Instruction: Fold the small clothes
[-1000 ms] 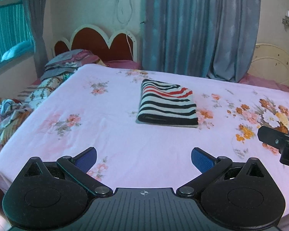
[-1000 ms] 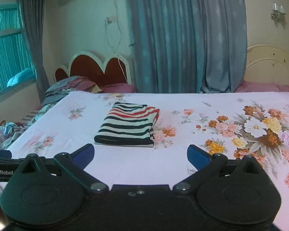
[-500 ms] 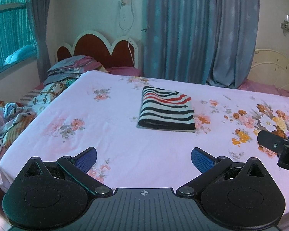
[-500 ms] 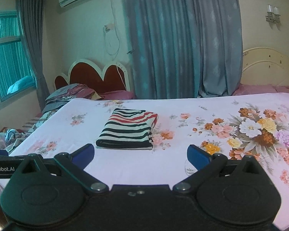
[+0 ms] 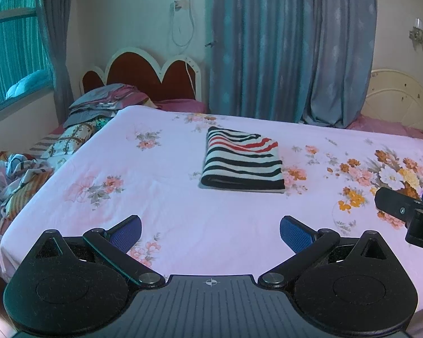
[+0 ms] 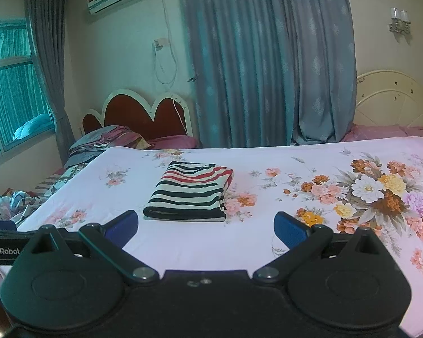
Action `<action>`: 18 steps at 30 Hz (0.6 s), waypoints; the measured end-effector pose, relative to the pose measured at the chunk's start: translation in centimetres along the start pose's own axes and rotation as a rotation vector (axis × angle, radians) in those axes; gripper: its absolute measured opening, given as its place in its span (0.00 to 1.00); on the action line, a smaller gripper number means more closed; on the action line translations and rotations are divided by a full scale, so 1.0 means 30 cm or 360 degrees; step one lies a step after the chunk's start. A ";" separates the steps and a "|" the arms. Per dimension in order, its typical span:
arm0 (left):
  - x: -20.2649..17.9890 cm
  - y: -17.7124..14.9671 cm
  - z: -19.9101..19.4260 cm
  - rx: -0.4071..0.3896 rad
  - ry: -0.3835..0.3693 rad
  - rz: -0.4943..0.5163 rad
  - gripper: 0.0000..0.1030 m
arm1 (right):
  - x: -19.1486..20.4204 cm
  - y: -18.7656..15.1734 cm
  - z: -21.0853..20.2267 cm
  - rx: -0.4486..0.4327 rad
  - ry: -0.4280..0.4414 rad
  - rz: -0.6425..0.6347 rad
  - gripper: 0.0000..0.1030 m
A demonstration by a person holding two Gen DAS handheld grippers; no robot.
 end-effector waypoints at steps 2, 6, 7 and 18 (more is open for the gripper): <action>-0.002 0.000 0.002 0.0005 0.0000 -0.0002 1.00 | -0.001 0.001 0.000 -0.0001 0.0005 0.0002 0.99; -0.012 0.003 0.004 0.0004 0.0001 0.0000 1.00 | -0.003 0.000 0.001 0.0000 0.0007 0.0006 0.99; -0.012 0.003 0.004 0.0003 0.0002 0.0000 1.00 | -0.003 0.000 0.001 0.0002 0.0005 0.0005 0.99; -0.040 0.006 0.014 0.0015 -0.0003 0.0013 1.00 | 0.000 0.002 0.004 0.0008 0.0004 0.0004 0.99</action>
Point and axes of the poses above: each gripper's, at about its wrist camera, not at the fingertips, and z roughly the way its jaws point, x to its left, y to its top, the point moved 2 cm from there along z, roughly the way its jaws point, and after that the axes turned 11 degrees about y, right-handed, at the moved point
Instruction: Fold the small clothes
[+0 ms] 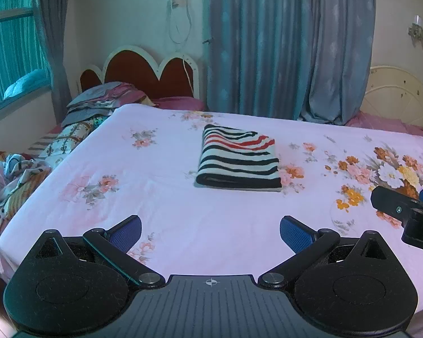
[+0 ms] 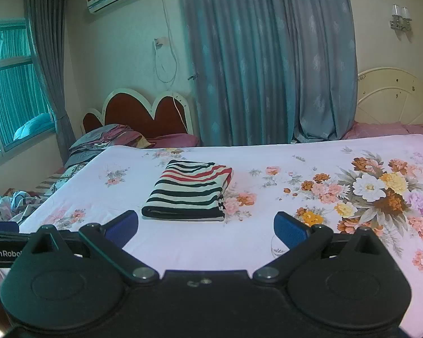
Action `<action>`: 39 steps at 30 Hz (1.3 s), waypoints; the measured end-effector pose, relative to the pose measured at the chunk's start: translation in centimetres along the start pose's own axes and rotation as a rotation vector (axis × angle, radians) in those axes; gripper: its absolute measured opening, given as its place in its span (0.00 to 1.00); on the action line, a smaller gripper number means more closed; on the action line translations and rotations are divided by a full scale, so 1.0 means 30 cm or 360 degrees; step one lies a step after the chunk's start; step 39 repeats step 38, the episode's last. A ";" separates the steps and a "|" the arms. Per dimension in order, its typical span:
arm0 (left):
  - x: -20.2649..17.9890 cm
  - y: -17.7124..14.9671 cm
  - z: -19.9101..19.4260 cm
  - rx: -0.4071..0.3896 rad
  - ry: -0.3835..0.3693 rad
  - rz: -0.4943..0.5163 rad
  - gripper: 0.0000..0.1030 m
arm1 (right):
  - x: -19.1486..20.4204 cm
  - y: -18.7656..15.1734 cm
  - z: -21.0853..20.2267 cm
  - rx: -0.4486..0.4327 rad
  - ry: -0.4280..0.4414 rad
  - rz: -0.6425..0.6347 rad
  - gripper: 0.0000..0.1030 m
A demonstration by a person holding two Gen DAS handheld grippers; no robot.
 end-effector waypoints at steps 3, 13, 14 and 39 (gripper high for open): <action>-0.005 0.000 0.004 0.0006 0.0002 0.0001 1.00 | 0.001 0.000 0.001 0.0006 0.0005 0.0002 0.99; -0.024 0.002 0.019 0.0032 -0.0014 0.0003 1.00 | -0.016 -0.006 0.021 0.0024 0.0001 0.0014 0.99; -0.027 0.006 0.024 0.0035 -0.0016 0.0003 1.00 | -0.024 -0.006 0.022 0.0024 0.0001 0.0018 0.99; -0.058 0.044 0.133 0.0047 -0.0001 0.0000 1.00 | -0.070 -0.009 0.096 0.0083 -0.0022 0.0049 0.99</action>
Point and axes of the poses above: each gripper's, at about its wrist camera, not at the fingertips, and z roughly the way its jaws point, x to its left, y to its top, the point moved 2 cm from there along z, roughly the way its jaws point, and after that the axes turned 11 degrees about y, right-handed, at the moved point
